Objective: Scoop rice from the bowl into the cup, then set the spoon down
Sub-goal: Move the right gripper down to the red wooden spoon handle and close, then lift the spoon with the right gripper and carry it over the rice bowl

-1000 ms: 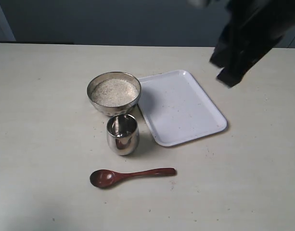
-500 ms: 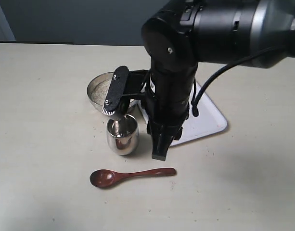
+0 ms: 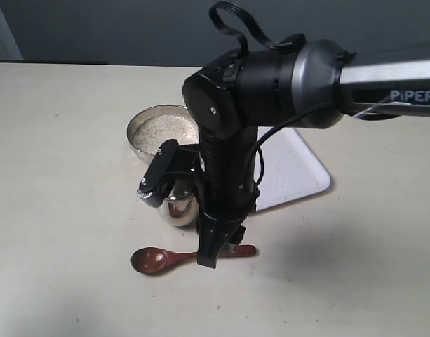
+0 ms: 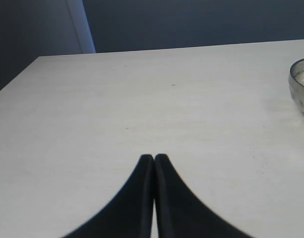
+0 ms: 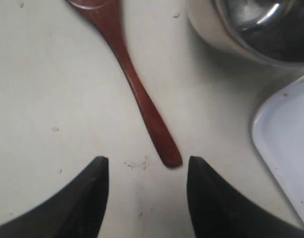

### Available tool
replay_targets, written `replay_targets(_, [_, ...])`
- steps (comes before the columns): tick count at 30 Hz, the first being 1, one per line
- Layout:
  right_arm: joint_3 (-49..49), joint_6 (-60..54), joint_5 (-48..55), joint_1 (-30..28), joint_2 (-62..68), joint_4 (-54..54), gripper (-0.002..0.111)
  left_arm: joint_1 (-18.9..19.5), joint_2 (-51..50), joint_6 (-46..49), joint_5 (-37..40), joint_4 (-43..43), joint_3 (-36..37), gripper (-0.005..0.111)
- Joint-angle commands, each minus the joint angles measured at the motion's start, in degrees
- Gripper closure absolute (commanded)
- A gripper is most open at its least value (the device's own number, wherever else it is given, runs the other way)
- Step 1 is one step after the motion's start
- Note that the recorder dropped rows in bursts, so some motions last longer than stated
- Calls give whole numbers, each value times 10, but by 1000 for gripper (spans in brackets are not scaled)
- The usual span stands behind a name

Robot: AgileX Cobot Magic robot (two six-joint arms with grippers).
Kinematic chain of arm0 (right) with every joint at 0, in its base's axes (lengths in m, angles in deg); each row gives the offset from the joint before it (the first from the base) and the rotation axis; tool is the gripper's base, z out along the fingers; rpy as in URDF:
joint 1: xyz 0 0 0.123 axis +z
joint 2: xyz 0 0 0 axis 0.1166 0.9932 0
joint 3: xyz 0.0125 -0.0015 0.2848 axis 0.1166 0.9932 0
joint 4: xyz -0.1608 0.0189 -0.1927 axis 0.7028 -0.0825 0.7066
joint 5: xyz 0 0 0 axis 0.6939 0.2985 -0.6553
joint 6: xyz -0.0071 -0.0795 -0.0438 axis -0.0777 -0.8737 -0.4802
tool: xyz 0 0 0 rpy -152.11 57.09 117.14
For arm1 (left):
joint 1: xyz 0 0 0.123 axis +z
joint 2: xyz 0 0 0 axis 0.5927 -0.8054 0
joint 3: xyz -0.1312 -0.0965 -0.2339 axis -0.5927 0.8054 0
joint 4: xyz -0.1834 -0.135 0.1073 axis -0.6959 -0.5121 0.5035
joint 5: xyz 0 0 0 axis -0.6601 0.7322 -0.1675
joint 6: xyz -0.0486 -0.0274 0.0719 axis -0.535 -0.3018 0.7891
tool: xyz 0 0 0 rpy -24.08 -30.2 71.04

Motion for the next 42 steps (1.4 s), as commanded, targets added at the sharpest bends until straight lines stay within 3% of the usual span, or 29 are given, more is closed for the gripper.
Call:
replay_targets(1, [0,1,-7,3,14,-5,61,-1,-1,-1,-7,0,-5,106])
replay_targets(30, [0,1,-39,3,120,4,61,-1,-1,-1,-6,0,-5,106])
replay_targets(32, [0,1,-39,3,121,2,68,-1,-1,-1,-6,0,-5,106])
replay_targets(37, [0,1,-28,3,121,2,107,-1,-1,-1,-6,0,-5,106])
replay_targets(42, [0,3,-9,3,121,2,108,-1,-1,-1,-6,0,-5,106])
